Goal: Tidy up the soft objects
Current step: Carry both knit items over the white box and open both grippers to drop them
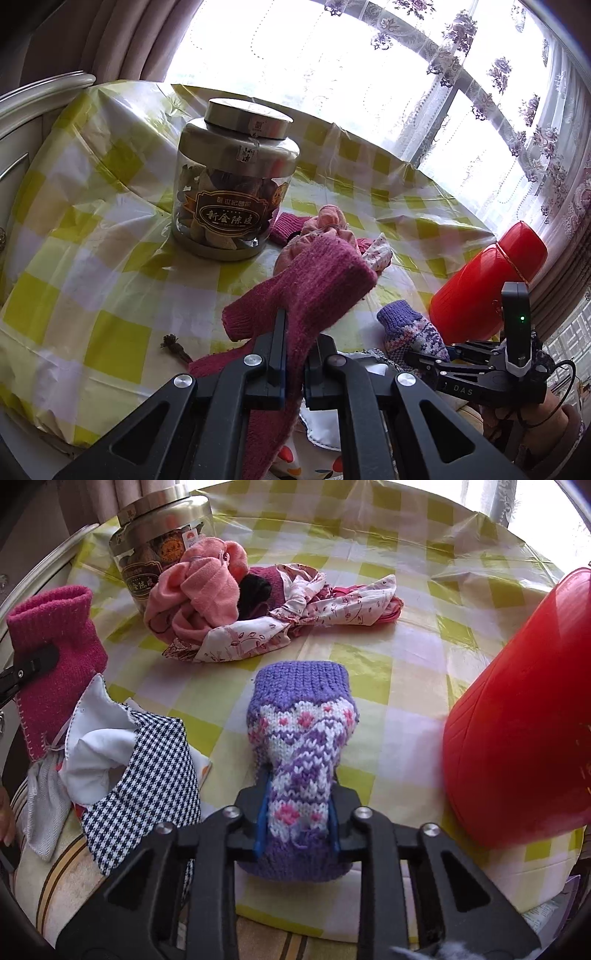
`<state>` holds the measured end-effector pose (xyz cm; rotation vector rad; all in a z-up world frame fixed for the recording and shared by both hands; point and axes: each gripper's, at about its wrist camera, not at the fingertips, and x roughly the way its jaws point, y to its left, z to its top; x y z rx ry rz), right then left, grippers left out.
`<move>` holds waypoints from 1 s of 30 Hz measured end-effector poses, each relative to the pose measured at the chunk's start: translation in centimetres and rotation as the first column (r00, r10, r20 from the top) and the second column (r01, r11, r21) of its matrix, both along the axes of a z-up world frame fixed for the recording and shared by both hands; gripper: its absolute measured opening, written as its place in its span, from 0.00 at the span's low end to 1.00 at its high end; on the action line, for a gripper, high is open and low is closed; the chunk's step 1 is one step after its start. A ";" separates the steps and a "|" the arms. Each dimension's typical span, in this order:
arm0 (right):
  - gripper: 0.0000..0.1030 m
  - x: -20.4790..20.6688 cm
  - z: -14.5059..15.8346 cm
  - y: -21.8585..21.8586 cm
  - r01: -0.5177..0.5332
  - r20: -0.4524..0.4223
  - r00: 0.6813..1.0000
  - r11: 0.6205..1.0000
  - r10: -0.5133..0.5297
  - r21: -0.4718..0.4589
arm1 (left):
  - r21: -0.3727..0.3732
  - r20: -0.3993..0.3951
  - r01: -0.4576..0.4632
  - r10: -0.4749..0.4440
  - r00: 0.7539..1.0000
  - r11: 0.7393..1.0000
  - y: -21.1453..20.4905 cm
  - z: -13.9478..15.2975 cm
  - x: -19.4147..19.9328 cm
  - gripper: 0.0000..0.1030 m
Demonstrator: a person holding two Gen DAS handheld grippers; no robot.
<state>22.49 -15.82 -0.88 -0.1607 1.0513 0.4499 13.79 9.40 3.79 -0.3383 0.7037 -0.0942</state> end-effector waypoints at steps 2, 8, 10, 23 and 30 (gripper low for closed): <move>0.24 -0.9 0.7 -0.7 0.006 0.014 1.000 1.000 -0.006 0.010 | 0.007 0.009 0.005 -0.005 1.000 1.000 -0.5 0.4 -0.3 0.06; 0.24 -5.2 3.8 -3.7 0.031 0.074 0.997 0.998 -0.035 0.054 | 0.019 0.040 0.042 -0.043 0.998 0.999 -3.2 1.9 -1.6 0.06; 0.24 -6.7 4.9 -5.1 0.045 0.095 0.994 0.997 -0.051 0.066 | 0.026 0.049 0.069 -0.070 0.996 0.997 -4.6 2.5 -2.0 0.06; 0.24 -14.7 8.9 -20.5 0.297 0.167 0.935 0.947 -0.314 0.118 | 0.083 0.069 0.334 -0.340 0.938 0.939 -18.0 4.8 -3.9 0.06; 0.24 -17.0 8.4 -28.3 0.459 0.155 0.865 0.878 -0.477 0.138 | 0.130 0.053 0.469 -0.479 0.876 0.873 -25.5 5.4 -4.4 0.06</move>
